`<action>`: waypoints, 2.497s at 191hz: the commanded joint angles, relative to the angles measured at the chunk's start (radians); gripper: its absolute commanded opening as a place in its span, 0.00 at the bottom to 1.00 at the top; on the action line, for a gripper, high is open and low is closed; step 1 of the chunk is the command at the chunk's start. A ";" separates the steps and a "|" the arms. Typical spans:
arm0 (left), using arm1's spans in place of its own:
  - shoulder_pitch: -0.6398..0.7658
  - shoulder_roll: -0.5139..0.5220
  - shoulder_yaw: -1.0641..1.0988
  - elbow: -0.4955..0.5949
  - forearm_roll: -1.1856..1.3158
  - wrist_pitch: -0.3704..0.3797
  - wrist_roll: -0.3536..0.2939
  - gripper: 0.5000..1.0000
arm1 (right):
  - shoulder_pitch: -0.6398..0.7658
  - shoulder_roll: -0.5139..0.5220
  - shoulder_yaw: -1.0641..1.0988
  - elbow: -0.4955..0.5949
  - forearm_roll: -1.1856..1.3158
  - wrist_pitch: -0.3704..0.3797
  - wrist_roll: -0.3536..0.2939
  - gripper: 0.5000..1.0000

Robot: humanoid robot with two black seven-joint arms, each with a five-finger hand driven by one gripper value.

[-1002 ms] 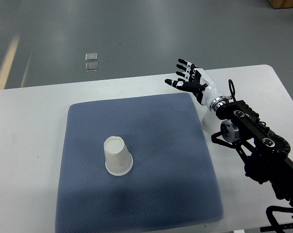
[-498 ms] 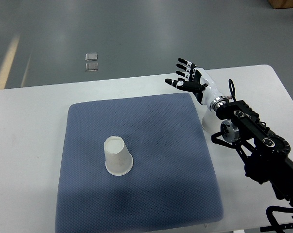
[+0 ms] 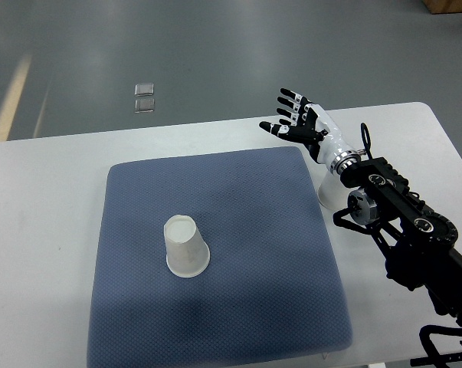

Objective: Stack paper cups

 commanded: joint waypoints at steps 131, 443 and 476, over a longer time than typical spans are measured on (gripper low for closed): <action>0.001 0.000 0.000 -0.001 0.000 0.000 0.000 1.00 | 0.081 -0.207 -0.089 0.018 -0.012 0.099 0.002 0.84; 0.001 0.000 0.000 -0.001 0.000 0.000 0.000 1.00 | 0.294 -0.577 -0.683 0.009 -0.795 0.214 0.212 0.82; 0.001 0.000 0.000 -0.001 0.000 0.000 0.000 1.00 | 0.294 -0.577 -0.684 0.008 -0.805 0.212 0.210 0.77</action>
